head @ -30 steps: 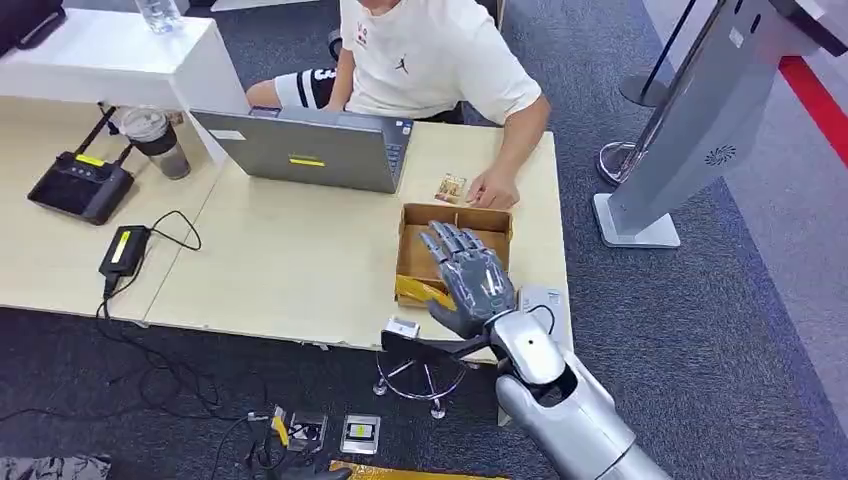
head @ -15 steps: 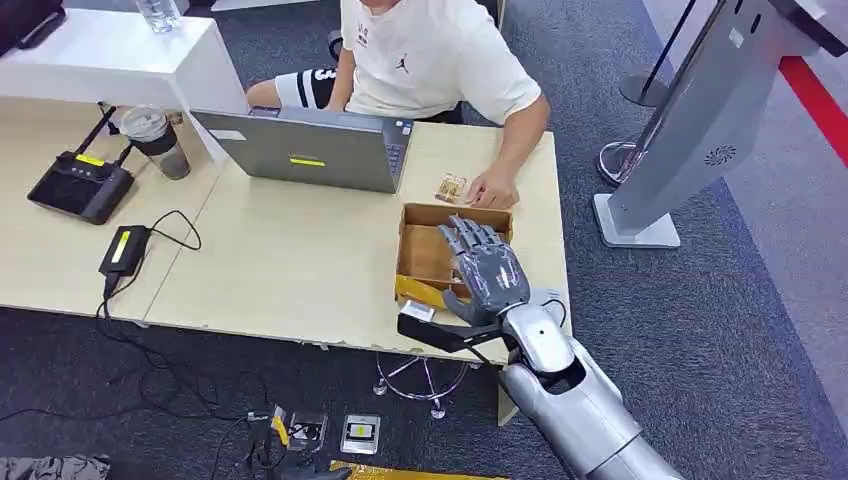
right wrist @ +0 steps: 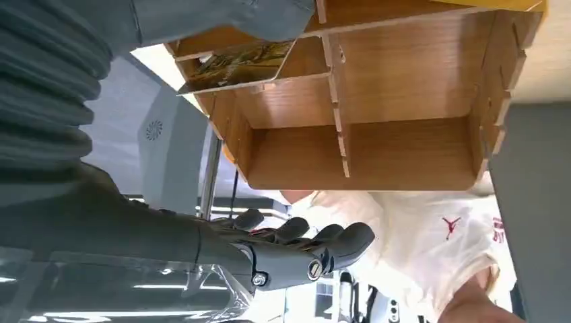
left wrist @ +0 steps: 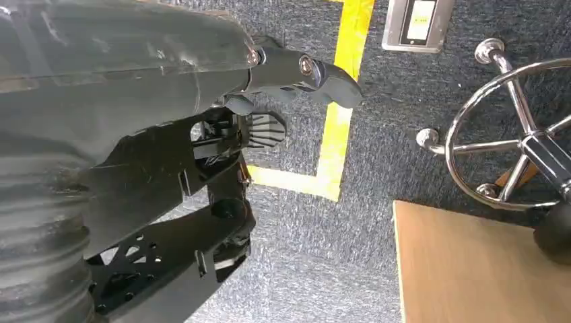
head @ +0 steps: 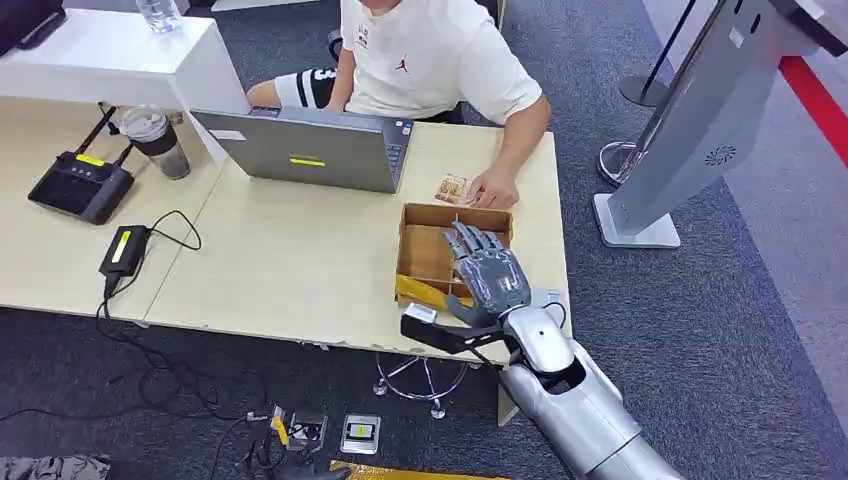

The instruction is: Pass the card to the sensor for recognition and then transmit it.

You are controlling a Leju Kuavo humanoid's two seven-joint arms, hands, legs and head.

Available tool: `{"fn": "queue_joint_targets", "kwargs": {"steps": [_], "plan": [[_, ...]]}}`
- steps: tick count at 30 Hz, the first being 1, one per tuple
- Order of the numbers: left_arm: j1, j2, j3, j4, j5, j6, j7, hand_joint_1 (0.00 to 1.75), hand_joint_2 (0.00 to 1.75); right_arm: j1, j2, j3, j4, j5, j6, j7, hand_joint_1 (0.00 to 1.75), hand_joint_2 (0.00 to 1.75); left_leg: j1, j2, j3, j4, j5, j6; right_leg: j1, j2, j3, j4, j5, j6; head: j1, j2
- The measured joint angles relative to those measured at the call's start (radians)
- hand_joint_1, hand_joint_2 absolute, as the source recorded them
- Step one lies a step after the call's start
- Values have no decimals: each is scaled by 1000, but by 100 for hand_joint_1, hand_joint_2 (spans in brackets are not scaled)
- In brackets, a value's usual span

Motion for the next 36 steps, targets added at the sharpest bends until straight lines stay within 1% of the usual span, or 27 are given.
{"fn": "queue_joint_targets", "kwargs": {"steps": [10, 18, 28, 32, 36], "plan": [[-1, 2, 0, 0, -6, -7, 7, 0, 175, 0, -7, -4, 30, 4, 21, 21, 0, 175, 0, 0, 0, 0, 0, 0, 0, 0, 0, 0, 0, 0, 0, 0], [-1, 2, 0, 0, -8, -7, 7, 0, 175, -6, -9, -19, 76, 4, 3, 28, 0, 175, 0, 0, 0, 0, 0, 0, 0, 0, 0, 0, 0, 0, 0, 0], [-2, 2, 0, 0, -8, -5, 7, 0, 175, -21, -8, -29, 113, 3, -2, 23, 0, 175, 0, 0, 0, 0, 0, 0, 0, 0, 0, 0, 0, 0, 0, 0], [-2, -3, 0, 0, -7, 14, 6, 0, 175, -28, -7, -29, 125, 3, -3, 17, 0, 175, 0, 0, 0, 0, 0, 0, 0, 0, 0, 0, 0, 0, 0, 0], [-2, -10, 0, 0, -8, 18, 5, 0, 175, -34, -6, -31, 135, 0, -6, 11, 2, 175, 0, 0, 0, 0, 0, 0, 0, 0, 0, 0, 0, 0, 0, 0]]}}
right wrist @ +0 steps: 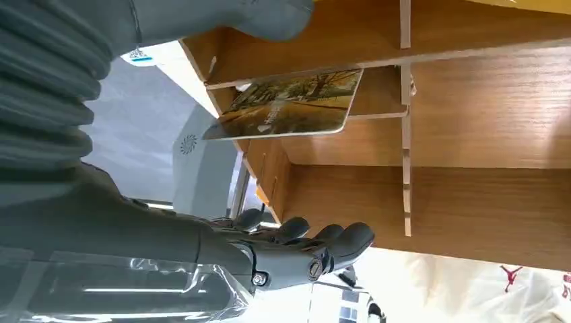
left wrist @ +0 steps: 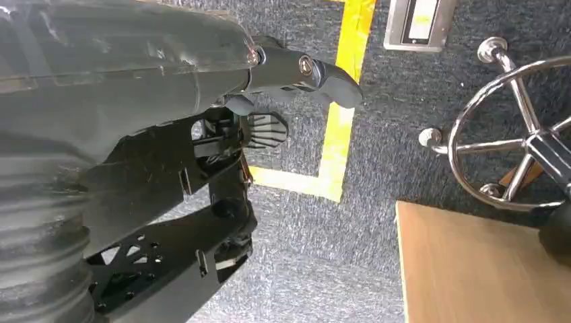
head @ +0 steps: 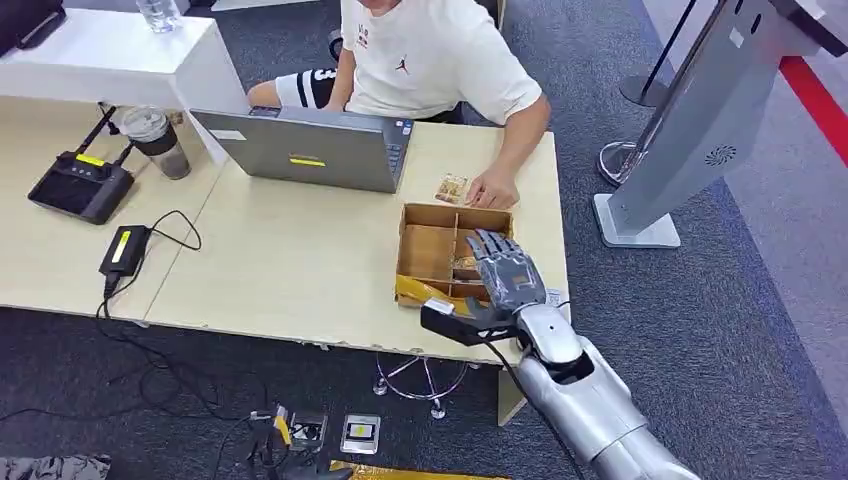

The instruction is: Pass the card to the sensor for recognition and then transmit it.

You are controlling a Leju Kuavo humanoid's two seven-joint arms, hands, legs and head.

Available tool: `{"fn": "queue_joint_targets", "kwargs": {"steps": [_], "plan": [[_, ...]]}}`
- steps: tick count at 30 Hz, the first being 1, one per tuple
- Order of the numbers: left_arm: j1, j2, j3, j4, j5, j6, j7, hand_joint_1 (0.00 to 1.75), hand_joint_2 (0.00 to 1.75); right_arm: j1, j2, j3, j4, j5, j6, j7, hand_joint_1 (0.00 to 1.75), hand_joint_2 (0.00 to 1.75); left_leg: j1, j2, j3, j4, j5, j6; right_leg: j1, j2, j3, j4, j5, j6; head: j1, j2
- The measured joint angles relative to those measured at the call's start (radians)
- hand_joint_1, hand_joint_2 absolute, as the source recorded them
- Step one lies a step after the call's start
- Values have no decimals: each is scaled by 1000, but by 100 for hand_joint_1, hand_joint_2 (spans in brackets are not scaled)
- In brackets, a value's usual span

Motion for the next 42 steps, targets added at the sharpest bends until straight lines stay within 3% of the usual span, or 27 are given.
{"fn": "queue_joint_targets", "kwargs": {"steps": [11, 14, 26, 30, 33, 42], "plan": [[0, -3, 1, 0, 4, 5, -3, 0, 175, -3, 12, -12, 21, -4, -3, -10, 24, 175, 0, 0, 0, 0, 0, 0, 0, 0, 0, 0, 0, 0, 0, 0], [0, -3, 1, 0, 8, 5, -6, 0, 175, -4, 13, -12, 26, -4, -4, -11, 17, 175, 0, 0, 0, 0, 0, 0, 0, 0, 0, 0, 0, 0, 0, 0], [0, -4, 7, 0, 6, 4, -7, 0, 175, -18, 21, -14, 55, -1, -13, -14, 23, 175, 0, 0, 0, 0, 0, 0, 0, 0, 0, 0, 0, 0, 0, 0], [0, -4, 8, 0, 4, 4, -7, 0, 175, -20, 23, -16, 58, 0, -13, -14, 49, 175, 0, 0, 0, 0, 0, 0, 0, 0, 0, 0, 0, 0, 0, 0], [0, -4, 8, 0, 2, 3, -7, 0, 175, -21, 23, -16, 60, 0, -13, -14, 37, 175, 0, 0, 0, 0, 0, 0, 0, 0, 0, 0, 0, 0, 0, 0], [-2, -4, 8, 0, 0, 2, -7, 0, 175, -24, 23, -32, 64, 0, -12, -12, 37, 175, 0, 0, 0, 0, 0, 0, 0, 0, 0, 0, 0, 0, 0, 0]]}}
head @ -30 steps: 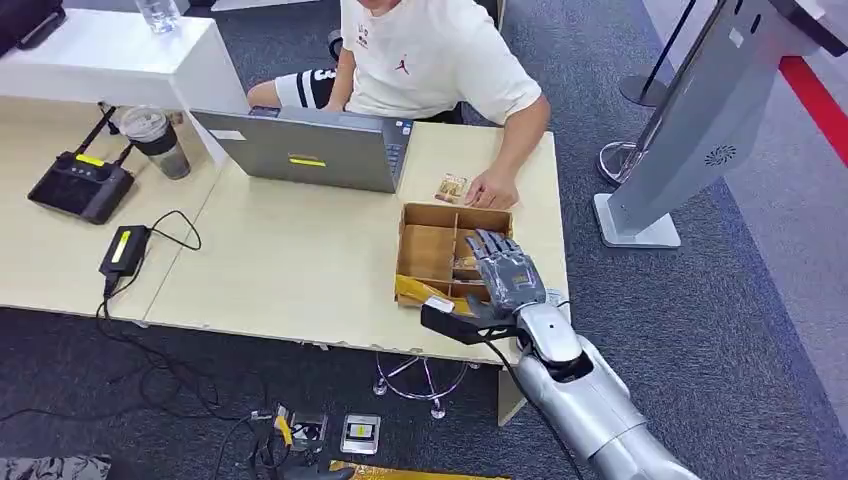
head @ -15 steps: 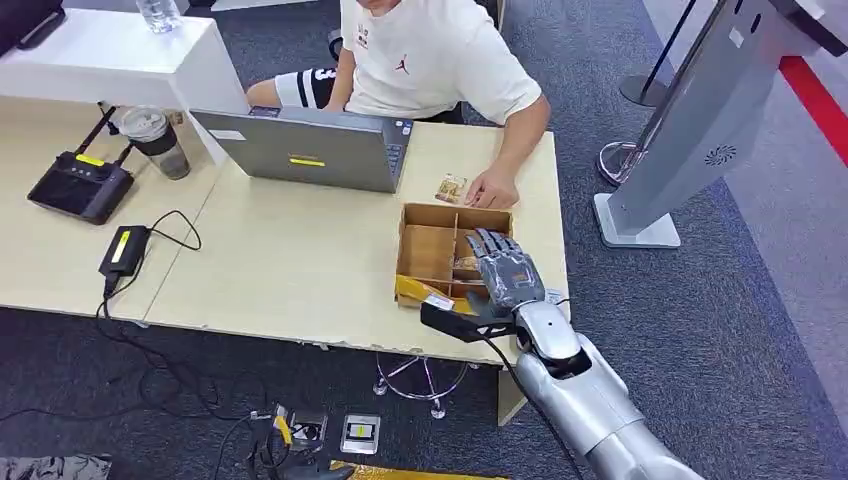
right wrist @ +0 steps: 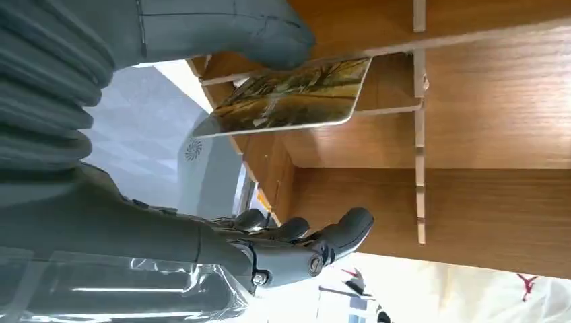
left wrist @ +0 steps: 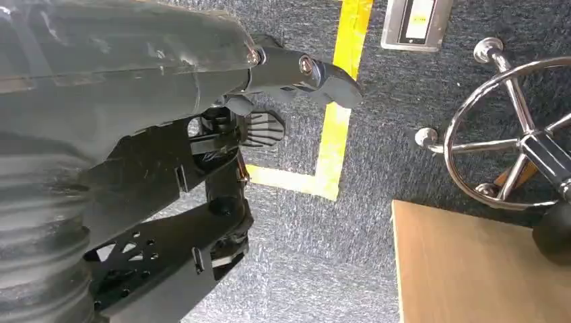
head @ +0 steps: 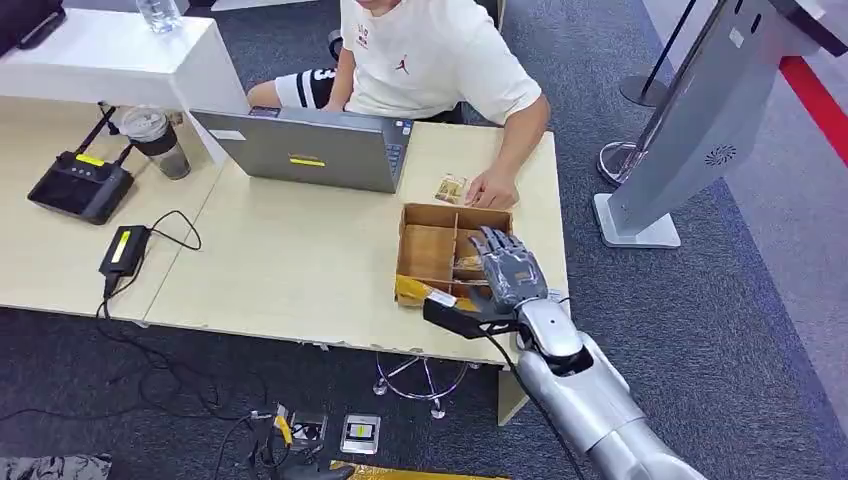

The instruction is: Pass the card to the sensor for recognition and then transmit it.

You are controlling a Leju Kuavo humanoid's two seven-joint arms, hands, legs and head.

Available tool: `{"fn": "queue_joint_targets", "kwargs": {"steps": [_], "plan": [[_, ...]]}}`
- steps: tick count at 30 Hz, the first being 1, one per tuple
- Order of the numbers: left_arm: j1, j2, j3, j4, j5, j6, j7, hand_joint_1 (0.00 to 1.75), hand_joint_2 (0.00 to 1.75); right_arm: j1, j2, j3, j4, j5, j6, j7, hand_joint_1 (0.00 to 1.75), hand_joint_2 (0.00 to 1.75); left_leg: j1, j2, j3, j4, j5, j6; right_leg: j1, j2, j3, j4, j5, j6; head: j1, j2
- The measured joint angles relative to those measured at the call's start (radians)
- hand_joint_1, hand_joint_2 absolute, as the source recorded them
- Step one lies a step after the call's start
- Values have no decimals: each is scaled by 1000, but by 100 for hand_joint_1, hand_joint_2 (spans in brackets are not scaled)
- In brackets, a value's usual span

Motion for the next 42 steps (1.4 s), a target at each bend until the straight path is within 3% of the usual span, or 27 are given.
{"fn": "queue_joint_targets", "kwargs": {"steps": [7, 12, 14, 19, 21, 24, 28, 42], "plan": [[0, 0, 2, 0, 0, 0, 0, 0, 175, 3, -1, -13, -10, 0, 10, 0, 42, 175, 0, 0, 0, 0, 0, 0, 0, 0, 0, 0, 0, 0, 0, 0], [0, 1, 5, 0, 3, 0, -2, 0, 175, 7, -2, -14, -33, -5, 25, -1, 54, 175, 0, 0, 0, 0, 0, 0, 0, 0, 0, 0, 0, 0, 0, 0], [0, 1, 8, 0, 4, 0, -3, 0, 175, 7, -2, -14, -40, -8, 29, -2, 70, 175, 0, 0, 0, 0, 0, 0, 0, 0, 0, 0, 0, 0, 0, 0], [0, 2, 18, 0, 8, 1, -5, 0, 175, 7, -2, -18, -48, -20, 41, -13, 73, 175, 0, 0, 0, 0, 0, 0, 0, 0, 0, 0, 0, 0, 0, 0], [0, 2, 19, 0, 8, 0, -8, 0, 175, 8, -2, -23, -50, -26, 44, -19, 93, 175, 0, 0, 0, 0, 0, 0, 0, 0, 0, 0, 0, 0, 0, 0], [1, 2, 24, 0, 8, 0, -11, 0, 175, 8, -2, -23, -50, -30, 46, -19, 98, 175, 0, 0, 0, 0, 0, 0, 0, 0, 0, 0, 0, 0, 0, 0], [1, 2, 25, 0, 8, 1, -14, 0, 175, 10, -3, -24, -53, -31, 55, -22, 152, 175, 0, 0, 0, 0, 0, 0, 0, 0, 0, 0, 0, 0, 0, 0], [3, 2, 44, 0, 3, 0, -16, 0, 175, 23, -10, -29, -75, -39, 79, -29, 154, 175, 0, 0, 0, 0, 0, 0, 0, 0, 0, 0, 0, 0, 0, 0]]}}
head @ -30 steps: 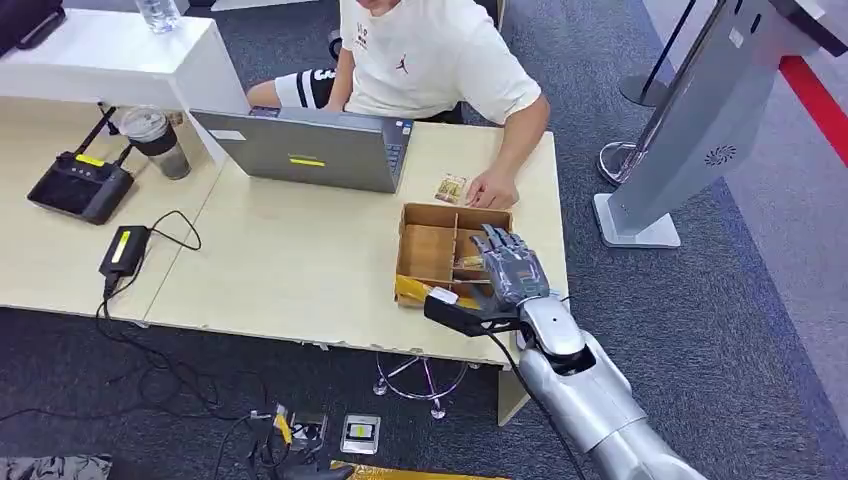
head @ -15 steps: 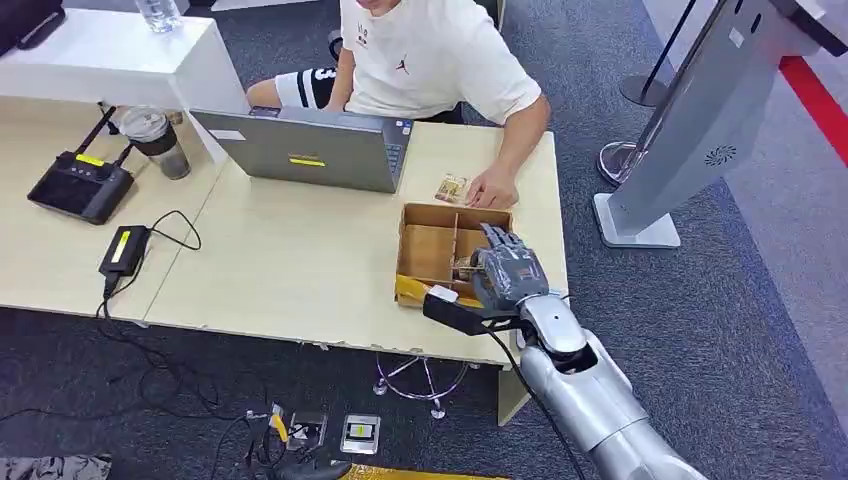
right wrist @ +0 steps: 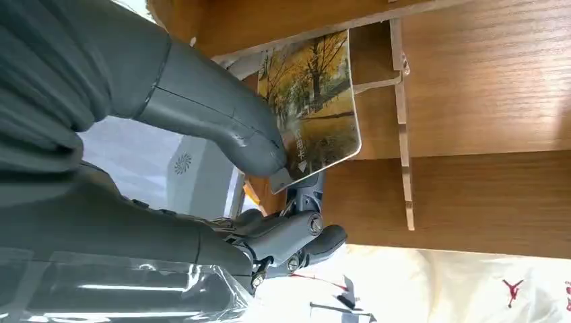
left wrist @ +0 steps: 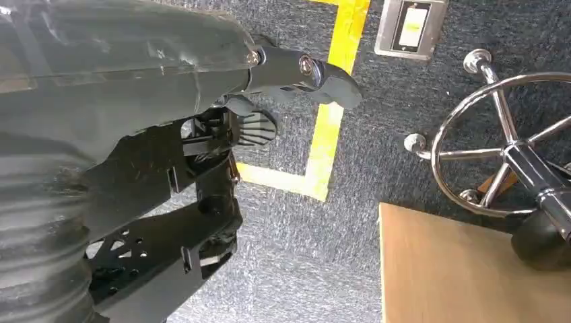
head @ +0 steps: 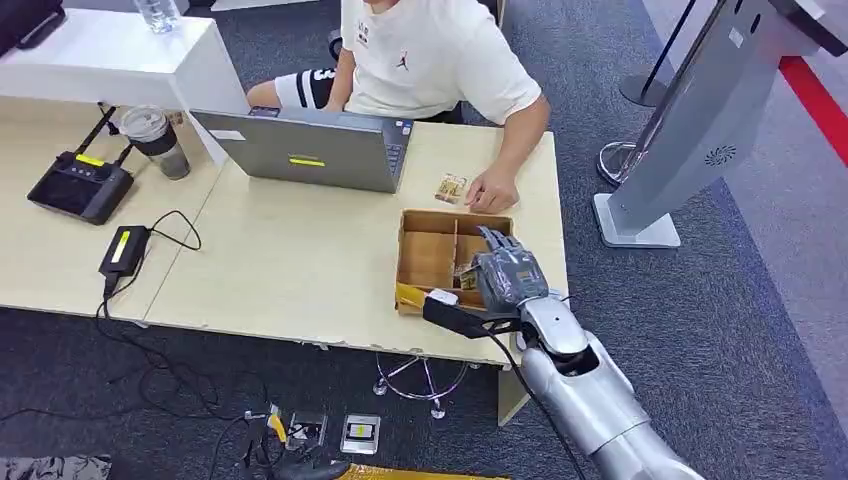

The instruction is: Pass the card to the sensor for recognition and then transmit it.

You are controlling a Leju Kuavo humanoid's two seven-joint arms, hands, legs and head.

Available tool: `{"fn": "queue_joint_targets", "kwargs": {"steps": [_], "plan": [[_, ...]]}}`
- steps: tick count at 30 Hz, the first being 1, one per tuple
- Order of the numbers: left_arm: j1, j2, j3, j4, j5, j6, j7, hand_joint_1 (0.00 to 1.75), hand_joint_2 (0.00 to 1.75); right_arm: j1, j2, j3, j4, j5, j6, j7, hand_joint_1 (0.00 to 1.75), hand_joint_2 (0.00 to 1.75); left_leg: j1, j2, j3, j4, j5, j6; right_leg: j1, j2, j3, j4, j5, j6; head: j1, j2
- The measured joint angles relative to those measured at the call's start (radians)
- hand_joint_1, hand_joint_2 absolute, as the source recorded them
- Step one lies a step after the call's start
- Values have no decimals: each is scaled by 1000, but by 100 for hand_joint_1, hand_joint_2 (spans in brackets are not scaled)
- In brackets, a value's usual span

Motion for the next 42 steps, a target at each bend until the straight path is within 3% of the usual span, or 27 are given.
{"fn": "queue_joint_targets", "kwargs": {"steps": [4, 10, 13, 16, 20, 24, 35, 42], "plan": [[2, 0, 5, 0, 0, 0, -1, 0, 175, 6, -2, -2, -6, -2, 0, 0, 150, 175, 0, 0, 0, 0, 0, 0, 0, 0, 0, 0, 0, 0, 0, 0], [4, 0, 5, 0, -3, 0, -3, 0, 175, 16, -6, -3, -23, -3, 1, 2, 159, 175, 0, 0, 0, 0, 0, 0, 0, 0, 0, 0, 0, 0, 0, 0], [5, 0, 5, 0, -5, 0, -3, 0, 175, 24, -8, -6, -39, -3, -2, 8, 171, 175, 0, 0, 0, 0, 0, 0, 0, 0, 0, 0, 0, 0, 0, 0], [5, 0, 5, 0, -6, 0, -3, 0, 175, 30, -10, -10, -53, -3, -29, 12, 171, 175, 0, 0, 0, 0, 0, 0, 0, 0, 0, 0, 0, 0, 0, 0], [5, 0, 5, 0, -10, 0, -3, 0, 175, 32, -13, -19, -84, -9, -115, 15, 161, 175, 0, 0, 0, 0, 0, 0, 0, 0, 0, 0, 0, 0, 0, 0], [7, 0, 5, 0, -23, 7, -5, 0, 175, 32, -15, -44, -122, -12, -264, 6, 175, 175, 0, 0, 0, 0, 0, 0, 0, 0, 0, 0, 0, 0, 0, 0], [9, -2, 5, 0, -25, 18, -5, 0, 175, 35, -17, -96, -178, -97, -497, -73, 175, 175, 0, 0, 0, 0, 0, 0, 0, 0, 0, 0, 0, 0, 0, 0], [9, -11, 5, 0, -25, 40, -4, 0, 175, -6, 13, -117, -176, -313, -678, -227, 175, 175, 0, 0, 0, 0, 0, 0, 0, 0, 0, 0, 0, 0, 0, 0]]}}
